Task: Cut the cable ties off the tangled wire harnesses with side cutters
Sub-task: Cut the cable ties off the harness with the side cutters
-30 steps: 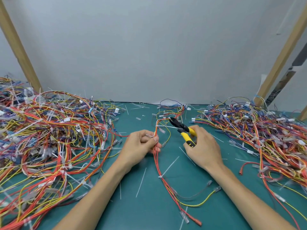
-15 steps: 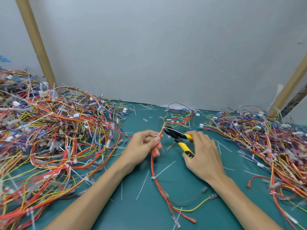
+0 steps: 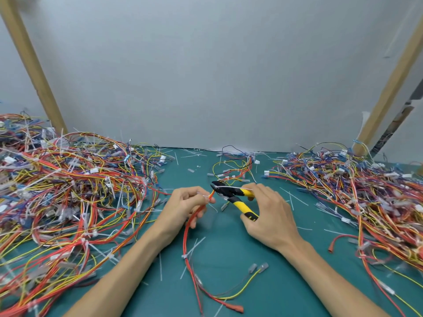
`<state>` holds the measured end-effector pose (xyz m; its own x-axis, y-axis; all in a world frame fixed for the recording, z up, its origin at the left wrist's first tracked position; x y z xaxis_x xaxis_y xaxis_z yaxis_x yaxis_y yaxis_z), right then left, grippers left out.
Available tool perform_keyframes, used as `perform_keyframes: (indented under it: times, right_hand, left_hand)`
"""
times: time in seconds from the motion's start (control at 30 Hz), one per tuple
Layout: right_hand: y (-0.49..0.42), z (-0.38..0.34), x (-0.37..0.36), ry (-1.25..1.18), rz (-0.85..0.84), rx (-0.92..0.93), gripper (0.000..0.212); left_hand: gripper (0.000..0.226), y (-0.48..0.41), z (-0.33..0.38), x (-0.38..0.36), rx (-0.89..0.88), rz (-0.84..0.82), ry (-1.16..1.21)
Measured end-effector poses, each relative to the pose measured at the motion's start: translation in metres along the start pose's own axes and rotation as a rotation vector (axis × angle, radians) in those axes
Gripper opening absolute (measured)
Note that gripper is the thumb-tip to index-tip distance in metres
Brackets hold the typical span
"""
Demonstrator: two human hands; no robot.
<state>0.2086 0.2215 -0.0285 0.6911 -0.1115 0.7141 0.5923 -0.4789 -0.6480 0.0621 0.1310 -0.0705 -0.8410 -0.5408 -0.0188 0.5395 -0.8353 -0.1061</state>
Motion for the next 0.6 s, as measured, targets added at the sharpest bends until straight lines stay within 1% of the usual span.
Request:
perform_keyframes:
  times: [0.1, 0.17, 0.23, 0.37, 0.47, 0.53, 0.6]
  right_hand:
    - [0.000, -0.005, 0.008, -0.063, 0.057, 0.023, 0.047]
    - [0.000, -0.008, 0.013, -0.125, 0.091, 0.040, 0.049]
    - [-0.001, -0.011, 0.021, -0.184, 0.139, 0.054, 0.049]
    - [0.000, -0.021, 0.035, -0.309, 0.259, 0.112, 0.045]
    - [0.003, -0.028, 0.037, -0.374, 0.280, 0.164, 0.042]
    - [0.004, -0.030, 0.034, -0.392, 0.259, 0.181, 0.042]
    - [0.003, -0.028, 0.029, -0.374, 0.222, 0.172, 0.043]
  left_hand:
    - [0.018, 0.002, 0.000, -0.004, 0.067, -0.073, 0.084]
    - [0.015, 0.005, 0.005, -0.011, 0.131, -0.175, 0.181]
    - [0.015, 0.009, 0.015, -0.019, 0.153, -0.286, 0.241]
    - [0.008, 0.026, 0.042, -0.040, 0.167, -0.574, 0.366]
    - [0.010, 0.046, 0.050, -0.057, 0.218, -0.814, 0.441]
    - [0.010, 0.050, 0.048, -0.061, 0.227, -0.854, 0.430]
    - [0.007, 0.044, 0.040, -0.055, 0.226, -0.776, 0.373]
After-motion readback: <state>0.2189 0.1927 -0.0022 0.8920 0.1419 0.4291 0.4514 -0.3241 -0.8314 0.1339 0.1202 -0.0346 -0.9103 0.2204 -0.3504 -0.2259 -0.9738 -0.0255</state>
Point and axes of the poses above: each hand's wrist, its own y-axis away from the middle knuckle, its own x-axis out of the back of the hand, z = x × y, the point moved 10 cm from there along -y, towards the middle knuckle, and after that the axes turned 8 degrees about z, right-handed, at the moved point
